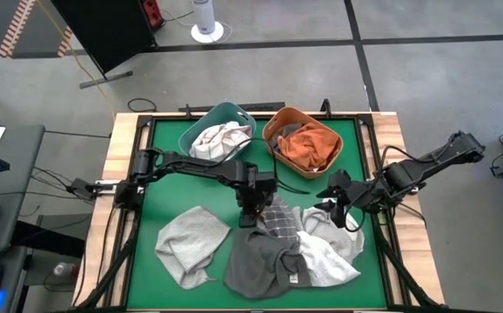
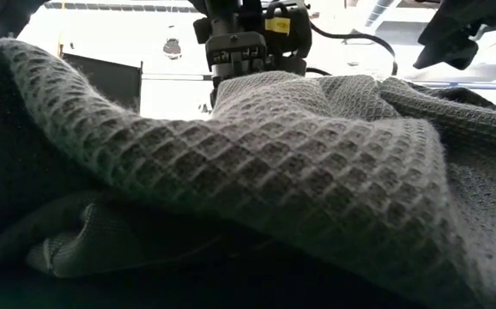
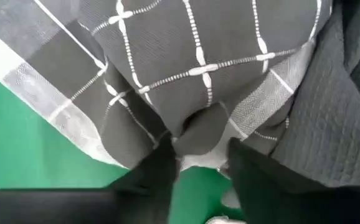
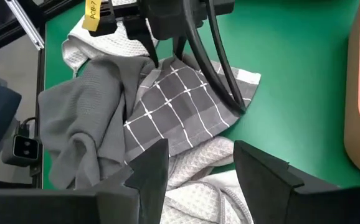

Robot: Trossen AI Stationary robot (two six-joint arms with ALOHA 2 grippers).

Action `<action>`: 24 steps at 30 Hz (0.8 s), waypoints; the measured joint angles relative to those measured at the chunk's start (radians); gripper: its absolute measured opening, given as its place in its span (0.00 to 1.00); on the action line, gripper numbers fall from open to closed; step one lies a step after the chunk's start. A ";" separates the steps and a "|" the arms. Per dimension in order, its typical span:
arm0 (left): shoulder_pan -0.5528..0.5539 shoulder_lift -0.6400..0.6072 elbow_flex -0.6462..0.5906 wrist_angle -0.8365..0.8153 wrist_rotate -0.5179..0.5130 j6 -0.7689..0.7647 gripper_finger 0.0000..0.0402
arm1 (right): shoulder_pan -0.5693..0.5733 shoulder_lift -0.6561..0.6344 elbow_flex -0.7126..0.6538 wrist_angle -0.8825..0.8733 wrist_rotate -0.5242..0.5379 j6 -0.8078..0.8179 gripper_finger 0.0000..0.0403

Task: Sort towels by color in basket
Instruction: Put the gray patterned towel into the orange bin

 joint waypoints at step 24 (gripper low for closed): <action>0.083 -0.145 0.000 0.101 0.044 -0.105 0.00 | 0.000 0.000 0.000 -0.001 0.000 -0.002 0.51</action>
